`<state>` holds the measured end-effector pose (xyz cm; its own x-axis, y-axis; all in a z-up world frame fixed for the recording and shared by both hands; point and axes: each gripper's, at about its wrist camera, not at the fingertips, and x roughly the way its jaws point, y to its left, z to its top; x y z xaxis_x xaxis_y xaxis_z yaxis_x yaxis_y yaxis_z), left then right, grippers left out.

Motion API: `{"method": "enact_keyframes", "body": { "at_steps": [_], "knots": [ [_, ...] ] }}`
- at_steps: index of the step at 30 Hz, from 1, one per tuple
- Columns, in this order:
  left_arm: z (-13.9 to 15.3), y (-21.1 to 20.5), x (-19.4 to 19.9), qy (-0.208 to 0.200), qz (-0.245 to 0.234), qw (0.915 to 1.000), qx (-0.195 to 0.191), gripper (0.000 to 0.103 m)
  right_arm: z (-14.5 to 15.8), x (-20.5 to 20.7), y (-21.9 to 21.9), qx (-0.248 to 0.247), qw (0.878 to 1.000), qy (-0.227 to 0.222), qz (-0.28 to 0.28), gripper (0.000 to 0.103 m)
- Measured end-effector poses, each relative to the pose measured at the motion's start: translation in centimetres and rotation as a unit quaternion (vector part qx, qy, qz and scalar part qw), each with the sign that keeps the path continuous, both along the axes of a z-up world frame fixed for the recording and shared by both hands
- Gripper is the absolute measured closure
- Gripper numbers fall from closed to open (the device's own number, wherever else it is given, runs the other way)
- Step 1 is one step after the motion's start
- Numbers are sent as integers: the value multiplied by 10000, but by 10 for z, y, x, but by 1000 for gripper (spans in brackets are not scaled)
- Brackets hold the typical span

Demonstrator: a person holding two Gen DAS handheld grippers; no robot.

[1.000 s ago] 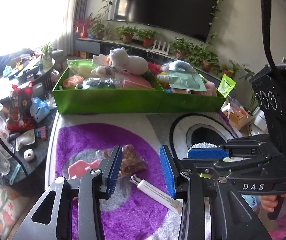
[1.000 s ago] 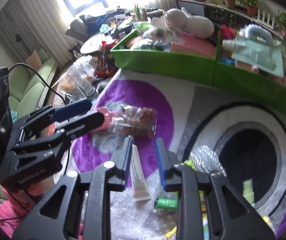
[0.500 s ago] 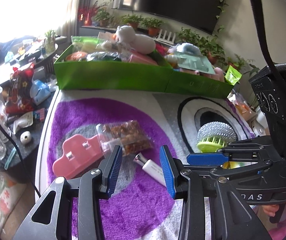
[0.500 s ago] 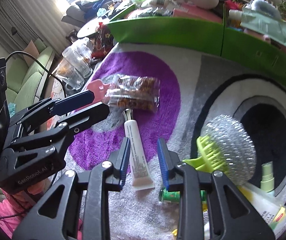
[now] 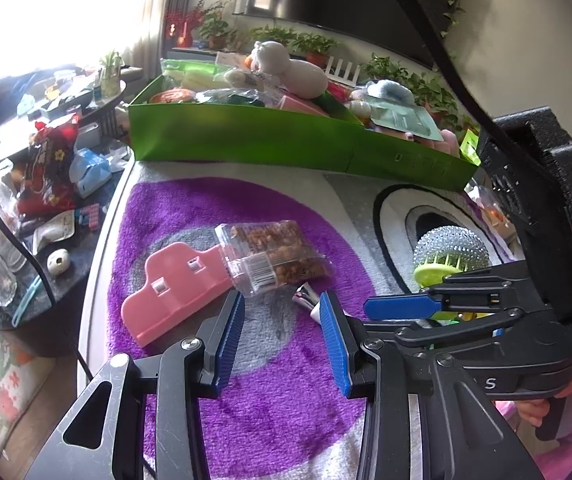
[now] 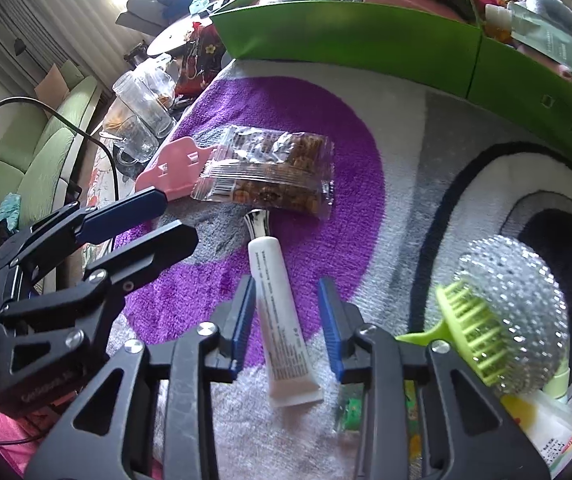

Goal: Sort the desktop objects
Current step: 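Move the open left tool back from the green box to the towel, then lower the left tool onto the white squeeze tube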

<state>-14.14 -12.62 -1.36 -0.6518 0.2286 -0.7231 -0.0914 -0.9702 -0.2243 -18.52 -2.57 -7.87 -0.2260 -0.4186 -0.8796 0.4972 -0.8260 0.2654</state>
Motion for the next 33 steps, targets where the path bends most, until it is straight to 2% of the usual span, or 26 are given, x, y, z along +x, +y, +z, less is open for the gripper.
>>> {"method": "enact_keyframes", "body": {
  "at_steps": [15,21,26,29,33],
  "knots": [
    [3,-23,12,32,311,9995,84,64,-4,-1,-31,-6,9997,67,233,63],
    [5,-34,20,13,456,9989,136,64,-4,18,-43,-185,9970,-98,748,63],
    [1,-31,30,-31,325,9994,110,64,-4,45,-41,-241,9929,-283,1133,63],
    [0,-27,34,-57,275,9995,123,64,-1,52,-23,-334,9946,-254,946,64],
    [0,-20,39,-46,66,9998,172,64,10,58,9,-304,9982,39,517,63]
  ]
}}
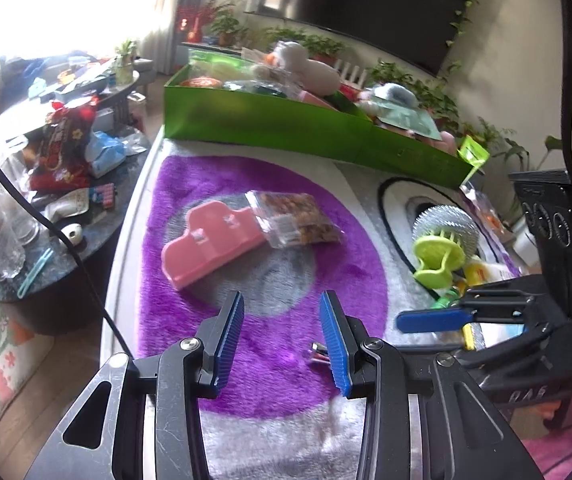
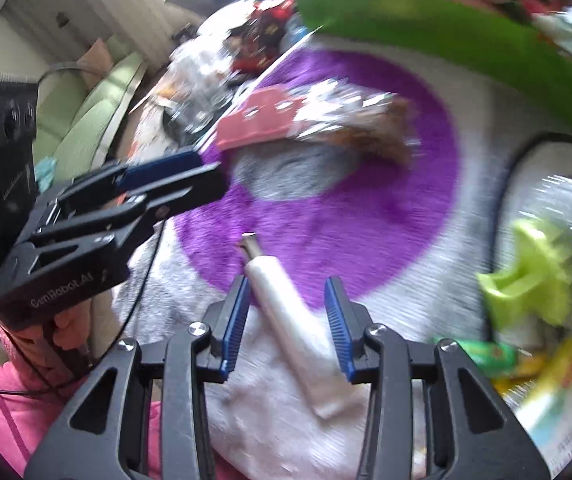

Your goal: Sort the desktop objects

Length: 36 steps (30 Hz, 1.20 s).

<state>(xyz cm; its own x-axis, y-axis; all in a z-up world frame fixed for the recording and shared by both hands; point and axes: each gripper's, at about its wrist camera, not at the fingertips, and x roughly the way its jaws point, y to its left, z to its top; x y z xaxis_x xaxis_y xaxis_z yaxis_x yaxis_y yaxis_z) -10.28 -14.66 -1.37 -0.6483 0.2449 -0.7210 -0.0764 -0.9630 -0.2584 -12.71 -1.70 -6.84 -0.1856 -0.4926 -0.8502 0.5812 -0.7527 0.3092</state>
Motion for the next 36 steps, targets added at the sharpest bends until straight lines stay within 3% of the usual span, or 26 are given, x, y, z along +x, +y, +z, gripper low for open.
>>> {"method": "enact_keyframes", "body": {
  "at_steps": [7,13,18,26,36],
  "knots": [
    [-4,17,2,-52,-380,9993,-8,64,-5,24,36,39,9984,-447,-348,61],
    [-15,31,0,-284,-664,9974,-65,64,-18,40,41,-245,9947,-953,-285,59],
    [-21,35,3,-402,-700,9967,-12,64,-21,34,44,-449,9924,-981,-600,60],
    [-22,37,13,-415,-734,9964,-17,64,-16,25,49,-393,9926,-621,-962,61],
    [-28,33,10,-578,-550,9966,185,64,-17,16,61,-693,9859,-894,-1236,61]
  ]
}}
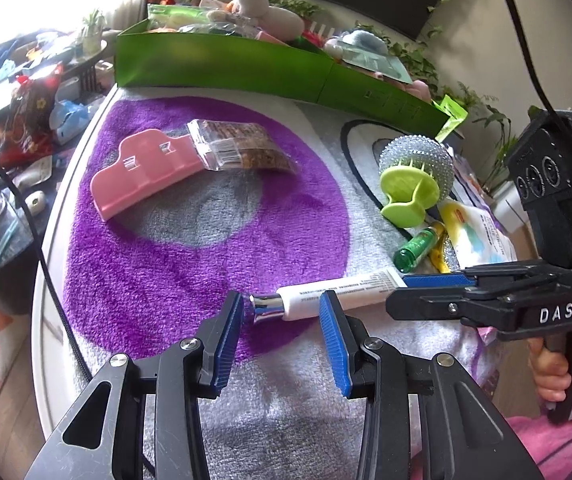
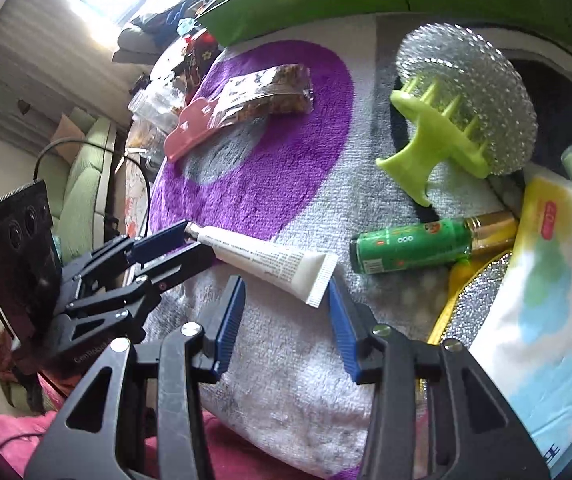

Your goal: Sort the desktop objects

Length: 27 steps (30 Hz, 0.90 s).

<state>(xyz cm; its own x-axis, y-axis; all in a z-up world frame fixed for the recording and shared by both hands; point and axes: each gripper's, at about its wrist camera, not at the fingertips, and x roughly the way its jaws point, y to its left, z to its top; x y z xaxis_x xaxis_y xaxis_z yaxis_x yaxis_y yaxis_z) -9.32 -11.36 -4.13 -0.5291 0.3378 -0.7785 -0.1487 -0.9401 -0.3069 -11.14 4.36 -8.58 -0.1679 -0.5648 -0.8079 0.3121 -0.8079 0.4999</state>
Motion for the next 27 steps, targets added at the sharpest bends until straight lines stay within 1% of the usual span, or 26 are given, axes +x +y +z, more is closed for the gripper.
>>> {"method": "enact_keyframes", "body": {
  "at_steps": [3,6,8,10,12,16,17,18,19,21,23,25,27],
  "knots": [
    [0,3,-1,7,17,10000,-93,64,-2,-3,1,-47,9998,-108,-154,61],
    [-2,2,-1,-27,57,10000,-42,63,-2,-6,4,-127,9991,-249,-316,60],
    [-2,1,-2,-65,92,9999,12,63,-4,-10,7,-238,9978,-428,-452,60],
    [-2,1,-2,-78,104,9999,9,63,-5,-14,12,-365,9959,-611,-564,60],
    [-2,2,-3,-90,125,9999,-1,63,-5,-16,11,-386,9950,-709,-588,60],
    [-4,5,-5,-96,133,9999,-34,60,-1,-14,3,-219,9975,-518,-439,59],
    [-3,5,-4,-82,124,9999,-63,60,0,-13,1,-159,9980,-450,-406,61],
    [-3,6,-4,-78,116,9999,-78,60,1,-12,-1,-64,9986,-363,-376,67],
    [-3,6,-5,-83,117,9999,-74,60,1,-11,-3,11,9991,-281,-328,69],
    [-3,5,-5,-93,129,9999,11,60,1,-11,-2,28,9995,-212,-242,69],
    [-4,2,-4,-122,171,9998,55,60,0,-12,2,5,9994,-273,-229,69],
    [-4,0,-3,-133,204,9997,67,60,0,-14,5,-93,9989,-416,-201,64],
    [-3,-2,-3,-142,227,9996,81,60,1,-14,8,-111,9986,-485,-162,54]
  ]
}}
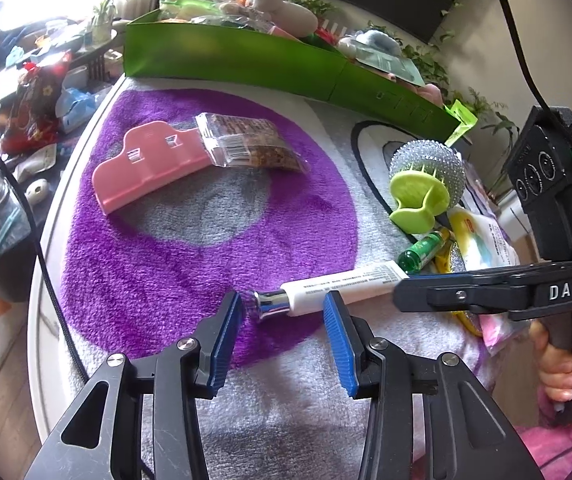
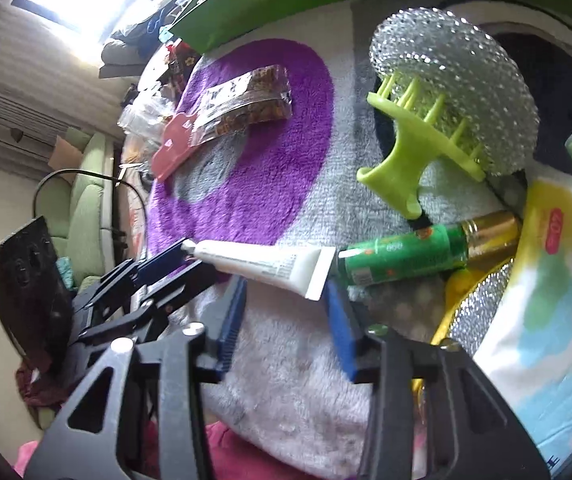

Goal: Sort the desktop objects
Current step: 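Lift the white tube slightly off the towel with the left tool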

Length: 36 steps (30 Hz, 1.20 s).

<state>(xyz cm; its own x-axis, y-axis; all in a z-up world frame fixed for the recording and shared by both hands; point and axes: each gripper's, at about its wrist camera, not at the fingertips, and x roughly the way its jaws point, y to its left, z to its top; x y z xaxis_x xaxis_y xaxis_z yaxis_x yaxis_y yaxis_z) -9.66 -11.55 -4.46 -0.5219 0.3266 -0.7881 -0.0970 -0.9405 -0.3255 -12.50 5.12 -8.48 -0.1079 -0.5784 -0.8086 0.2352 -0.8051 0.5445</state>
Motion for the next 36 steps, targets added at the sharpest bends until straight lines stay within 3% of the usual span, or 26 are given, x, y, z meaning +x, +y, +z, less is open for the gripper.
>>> {"method": "enact_keyframes", "body": {
  "at_steps": [10,22,36],
  "knots": [
    [1,-4,-9,-155,110,9996,203,60,1,-14,-6,374,9992,110,-34,51],
    [2,-1,-11,-203,49,9996,171,60,2,-10,-14,492,9986,190,0,57],
    [9,17,-1,119,80,9985,-521,59,7,2,-25,1025,9893,1030,147,62]
  ]
}}
